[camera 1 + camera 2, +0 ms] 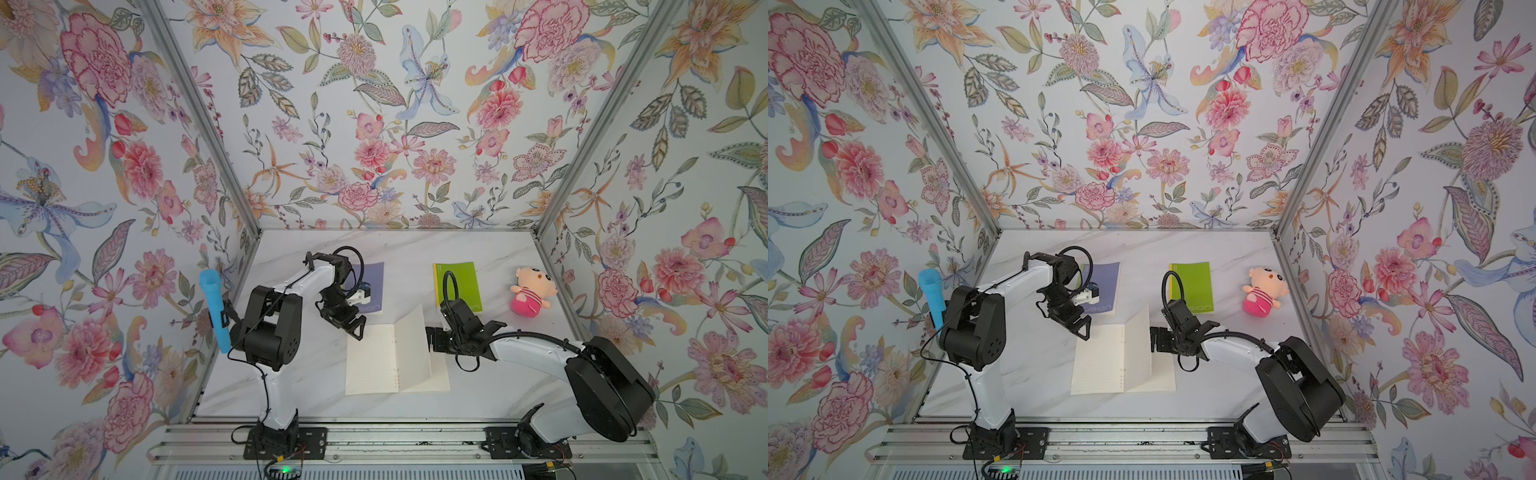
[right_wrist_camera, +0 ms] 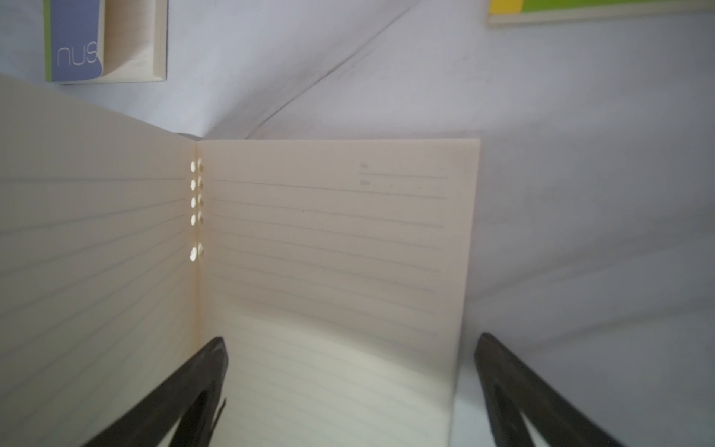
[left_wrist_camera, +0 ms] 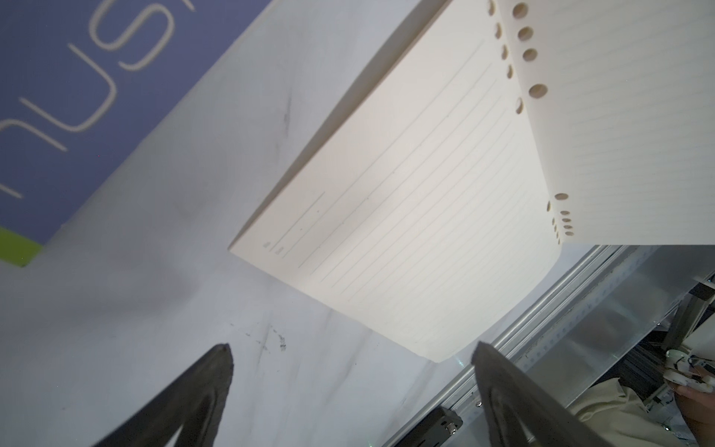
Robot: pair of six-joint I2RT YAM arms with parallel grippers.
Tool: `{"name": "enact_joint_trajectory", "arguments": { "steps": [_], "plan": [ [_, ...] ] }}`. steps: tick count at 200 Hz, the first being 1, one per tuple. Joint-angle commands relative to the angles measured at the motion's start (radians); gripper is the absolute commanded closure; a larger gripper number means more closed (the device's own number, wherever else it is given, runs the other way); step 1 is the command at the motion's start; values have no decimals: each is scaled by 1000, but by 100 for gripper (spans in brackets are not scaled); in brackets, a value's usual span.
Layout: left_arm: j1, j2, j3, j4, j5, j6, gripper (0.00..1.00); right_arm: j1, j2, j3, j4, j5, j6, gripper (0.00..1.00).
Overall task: Close the notebook
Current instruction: Close the notebook at the center of the board.
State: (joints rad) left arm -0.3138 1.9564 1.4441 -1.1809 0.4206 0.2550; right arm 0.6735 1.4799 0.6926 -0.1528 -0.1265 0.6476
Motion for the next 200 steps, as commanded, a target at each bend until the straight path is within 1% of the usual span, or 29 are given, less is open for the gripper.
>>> {"name": "enact_joint_trajectory", "arguments": {
  "steps": [1, 50, 98, 140, 192, 200],
  "plan": [
    [6, 38, 4, -16, -16, 31, 0, 3, 63, -35, -115, 0, 6, 0],
    [4, 84, -1, -20, 5, 46, 0, 2, 72, -26, -114, -5, 2, 0],
    [-20, 109, -4, -22, 27, 55, 0, -1, 80, -24, -114, -7, 2, 0],
    [-36, 139, -1, -25, 93, 53, 0, -2, 82, -24, -114, -6, 5, 0],
    [-42, 159, -9, -7, 140, 25, 0, 2, 89, -21, -113, -7, 5, 0],
    [-45, 162, -8, -8, 163, 24, 0, 3, 93, -19, -113, -7, 4, 0]
  ]
}}
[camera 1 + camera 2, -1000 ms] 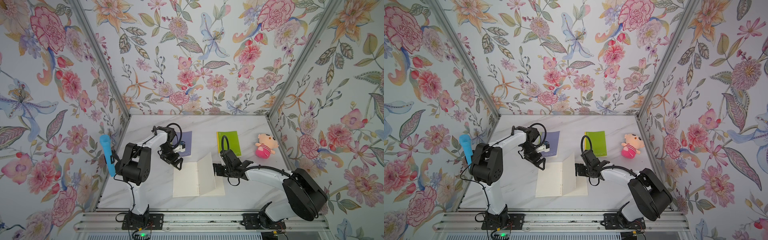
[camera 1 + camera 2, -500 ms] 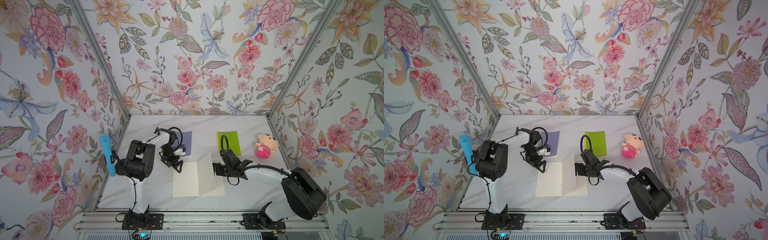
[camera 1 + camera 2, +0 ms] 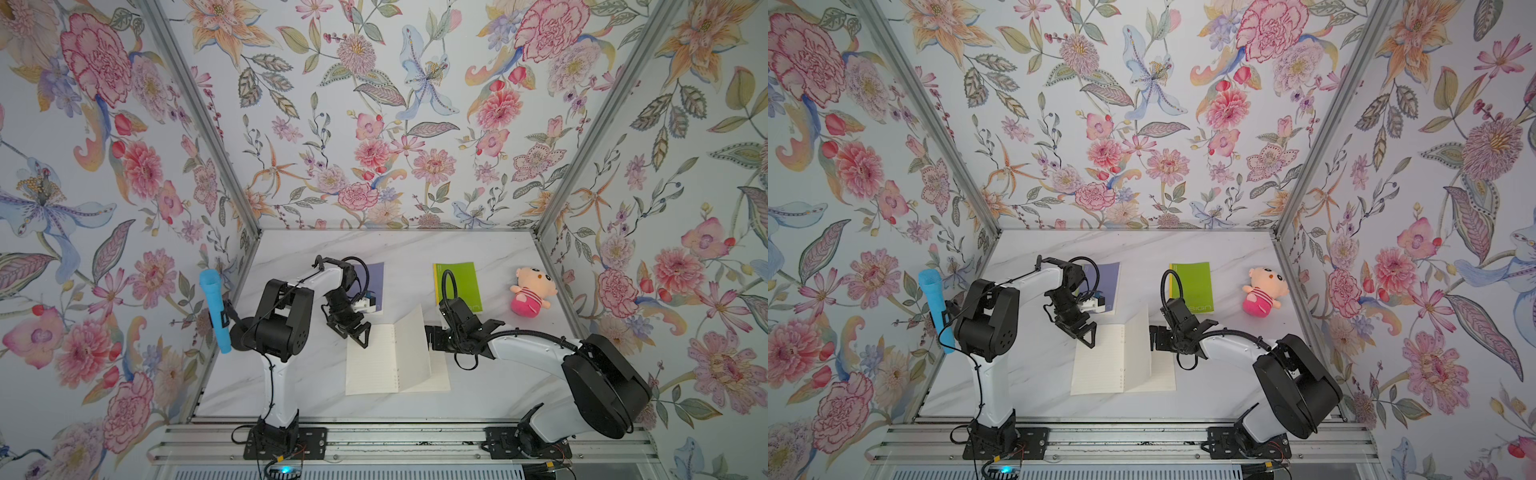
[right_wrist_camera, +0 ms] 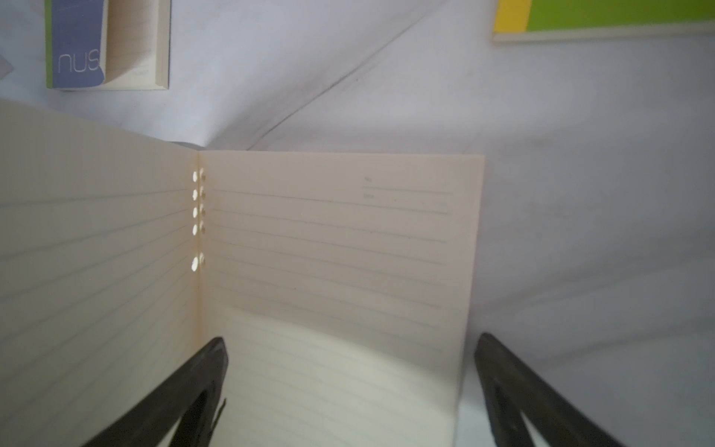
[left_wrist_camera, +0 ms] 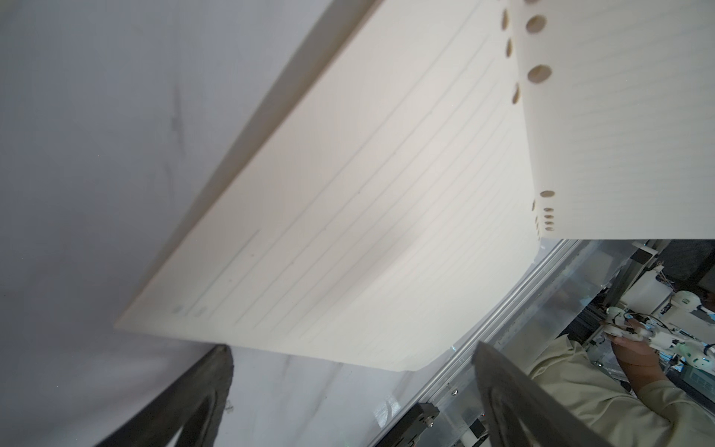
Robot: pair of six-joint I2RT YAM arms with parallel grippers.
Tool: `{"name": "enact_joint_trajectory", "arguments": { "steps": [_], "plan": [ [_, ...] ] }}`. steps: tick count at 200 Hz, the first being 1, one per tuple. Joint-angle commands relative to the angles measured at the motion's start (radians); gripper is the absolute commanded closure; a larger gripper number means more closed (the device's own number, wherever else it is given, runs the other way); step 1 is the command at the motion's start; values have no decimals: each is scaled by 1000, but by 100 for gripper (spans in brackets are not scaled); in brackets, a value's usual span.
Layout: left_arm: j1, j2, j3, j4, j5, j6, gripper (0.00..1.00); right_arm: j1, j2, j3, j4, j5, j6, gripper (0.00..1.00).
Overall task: Close the notebook
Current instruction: Close the notebook at the center of the board.
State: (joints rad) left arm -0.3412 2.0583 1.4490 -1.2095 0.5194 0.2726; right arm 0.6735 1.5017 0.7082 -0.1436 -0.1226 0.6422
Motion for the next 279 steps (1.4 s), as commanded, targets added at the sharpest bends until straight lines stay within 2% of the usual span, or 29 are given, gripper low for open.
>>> {"name": "enact_joint_trajectory", "arguments": {
  "steps": [1, 56, 124, 187, 258, 279],
  "plan": [
    [-18, 60, -12, 21, 67, 7, 0, 4, 72, -34, -123, -11, 11, 0],
    [-42, 76, 52, 23, 168, -3, 0, 15, 99, -16, -119, -13, 9, 0],
    [-89, 47, 170, -47, 311, 42, 0, 18, 117, -7, -119, -14, 7, 0],
    [-180, -11, 275, -136, 332, 68, 0, 14, 127, -4, -119, -13, 7, 0],
    [-260, -61, 362, -139, 320, 22, 0, -18, 84, -38, -125, -24, -13, 0],
    [-259, -56, 370, -140, 302, 32, 0, -90, 34, -52, -143, -32, -35, 0]
  ]
}}
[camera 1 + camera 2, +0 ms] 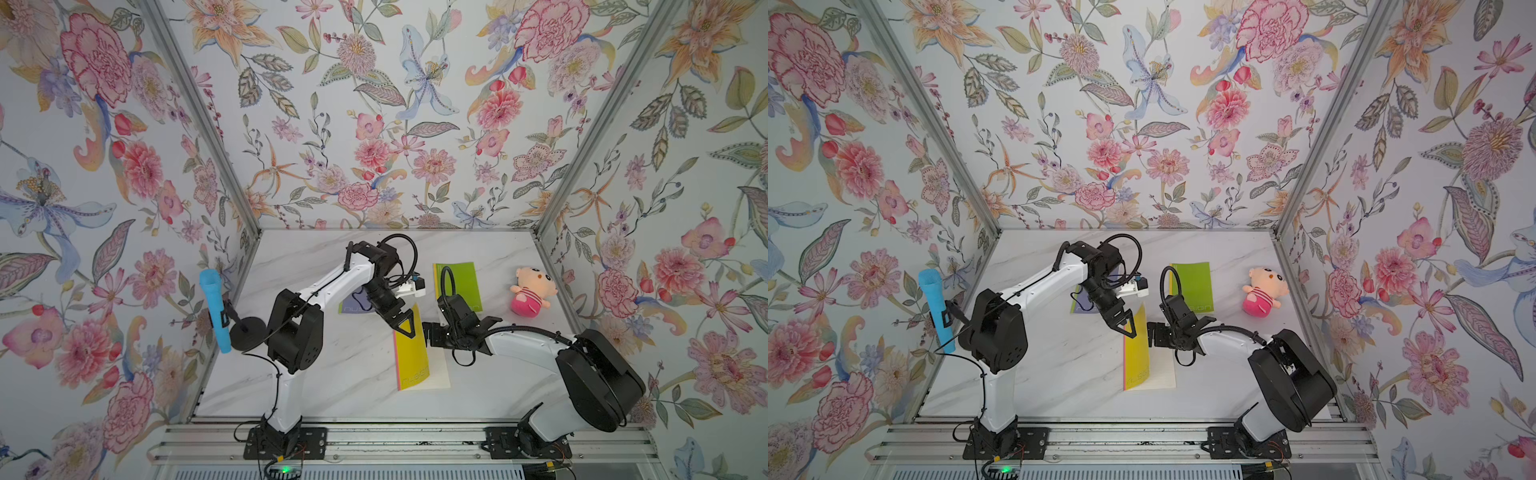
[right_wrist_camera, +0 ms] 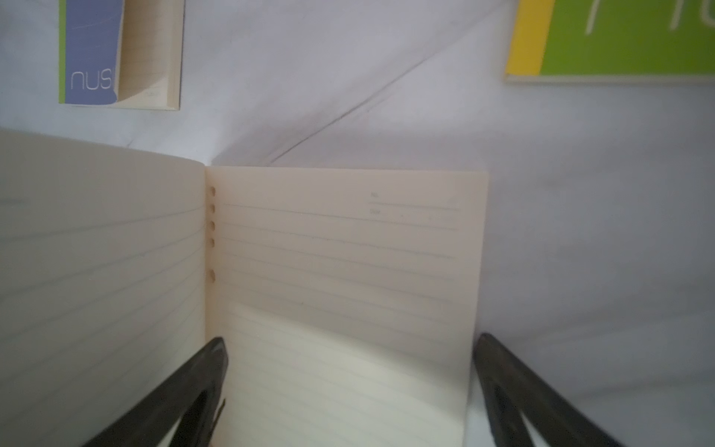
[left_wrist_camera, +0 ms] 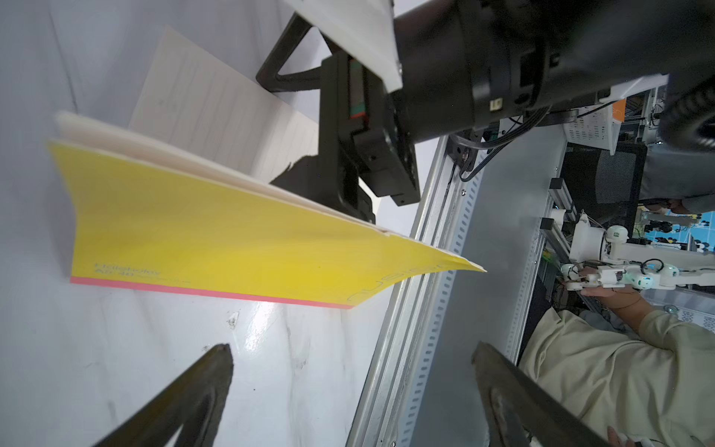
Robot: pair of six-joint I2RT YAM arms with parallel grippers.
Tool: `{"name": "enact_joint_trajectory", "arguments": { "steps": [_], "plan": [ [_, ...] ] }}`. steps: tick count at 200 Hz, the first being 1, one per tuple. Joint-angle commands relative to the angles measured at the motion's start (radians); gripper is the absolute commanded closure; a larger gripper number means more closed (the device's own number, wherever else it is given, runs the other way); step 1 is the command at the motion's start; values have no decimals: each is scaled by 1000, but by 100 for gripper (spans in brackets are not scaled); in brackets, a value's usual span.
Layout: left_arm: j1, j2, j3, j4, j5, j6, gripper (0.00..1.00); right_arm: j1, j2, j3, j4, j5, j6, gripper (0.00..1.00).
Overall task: Close the notebook
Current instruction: Close the notebook at the center of the board.
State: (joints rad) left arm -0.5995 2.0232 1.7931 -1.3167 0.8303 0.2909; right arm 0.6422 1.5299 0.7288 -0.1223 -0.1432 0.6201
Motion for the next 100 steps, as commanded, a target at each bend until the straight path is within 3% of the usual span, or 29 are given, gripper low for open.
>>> {"name": "enact_joint_trajectory", "arguments": {
  "steps": [1, 54, 100],
  "plan": [
    [-1, -21, 25, -32, -11, 15, 0, -61, 3, -72, -166, -11, -14, 0],
    [26, 17, 8, 3, -42, 32, 0, -183, -171, -65, -259, -47, -84, 0],
    [112, 52, -17, 126, -130, -41, 0, -163, -271, -28, -232, -163, -90, 0]
  ]
}}
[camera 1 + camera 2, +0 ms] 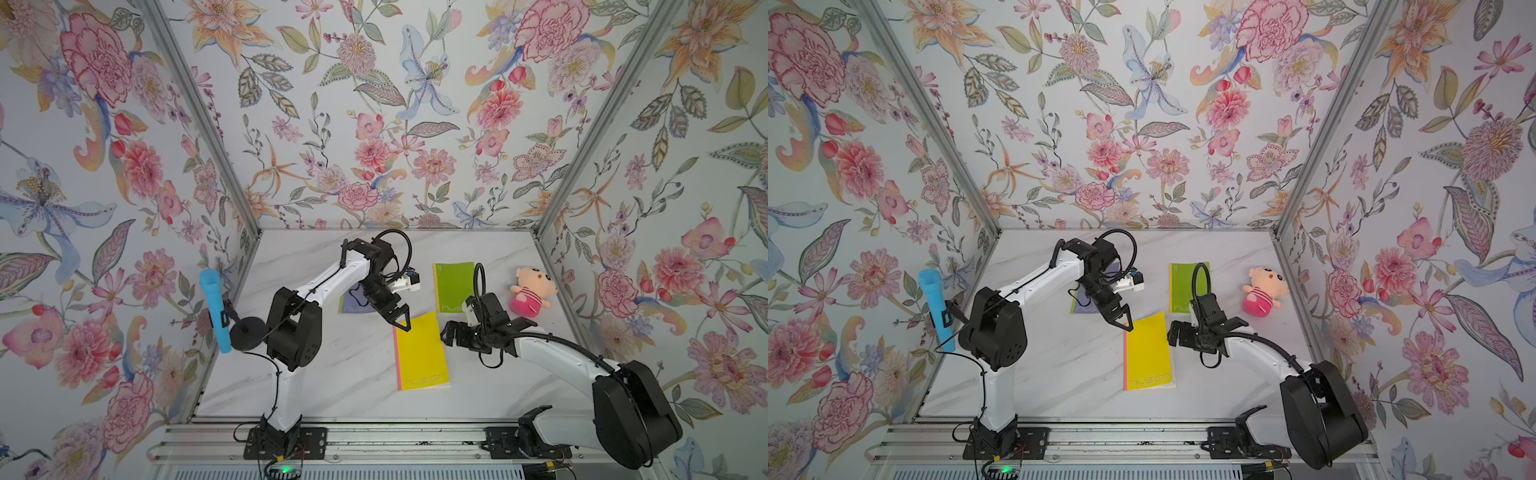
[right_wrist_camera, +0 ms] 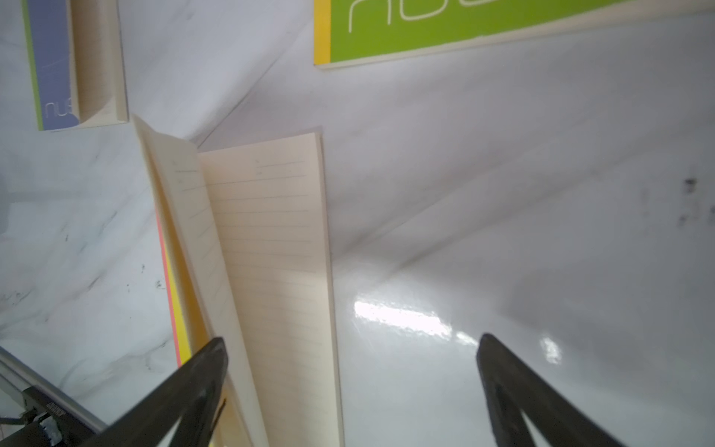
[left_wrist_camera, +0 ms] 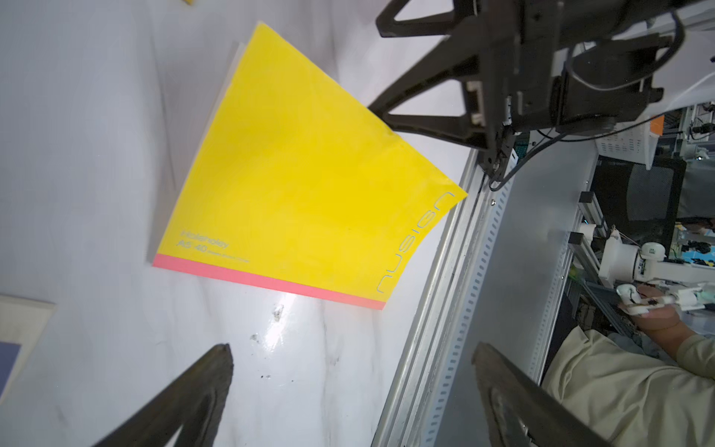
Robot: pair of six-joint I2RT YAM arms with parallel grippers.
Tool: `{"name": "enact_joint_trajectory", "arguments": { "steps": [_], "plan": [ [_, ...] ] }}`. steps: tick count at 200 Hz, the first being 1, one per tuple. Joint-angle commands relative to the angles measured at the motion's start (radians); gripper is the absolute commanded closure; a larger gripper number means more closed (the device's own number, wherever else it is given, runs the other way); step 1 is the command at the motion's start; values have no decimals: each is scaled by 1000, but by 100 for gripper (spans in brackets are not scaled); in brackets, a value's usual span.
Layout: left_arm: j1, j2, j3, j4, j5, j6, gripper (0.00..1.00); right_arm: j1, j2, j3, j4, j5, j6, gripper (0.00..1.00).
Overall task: Close the notebook
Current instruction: Close the notebook at the center of the board, then adjust the notebook at the center of the board.
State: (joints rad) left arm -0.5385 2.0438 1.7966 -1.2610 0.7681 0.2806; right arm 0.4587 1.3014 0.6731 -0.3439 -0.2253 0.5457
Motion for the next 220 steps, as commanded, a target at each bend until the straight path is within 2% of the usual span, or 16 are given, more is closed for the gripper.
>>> {"name": "enact_joint_trajectory", "arguments": {
  "steps": [1, 24, 53, 109, 135, 165, 203, 220],
  "plan": [
    [52, 31, -21, 74, -70, -33, 0, 22, -45, 28, -8, -83, -15, 0],
    [93, 36, -34, 129, -101, -60, 0, 48, -67, 48, 45, -143, 4, 4],
    [126, 18, -51, 184, -139, -74, 0, 86, -92, 95, 66, -146, 12, 10],
    [168, 2, -74, 204, -115, -82, 0, 132, -101, 173, 56, -134, 15, 16],
    [176, -6, -84, 214, -110, -86, 0, 151, -49, 177, 67, -144, 18, 19],
    [197, -29, -101, 251, -131, -95, 0, 153, 20, 113, 161, -177, 36, 31],
    [235, -59, -142, 308, -155, -111, 0, 148, 101, 62, 240, -192, 44, 59],
    [248, -77, -171, 338, -176, -113, 0, 143, 135, 46, 254, -196, 41, 63]
  ]
}}
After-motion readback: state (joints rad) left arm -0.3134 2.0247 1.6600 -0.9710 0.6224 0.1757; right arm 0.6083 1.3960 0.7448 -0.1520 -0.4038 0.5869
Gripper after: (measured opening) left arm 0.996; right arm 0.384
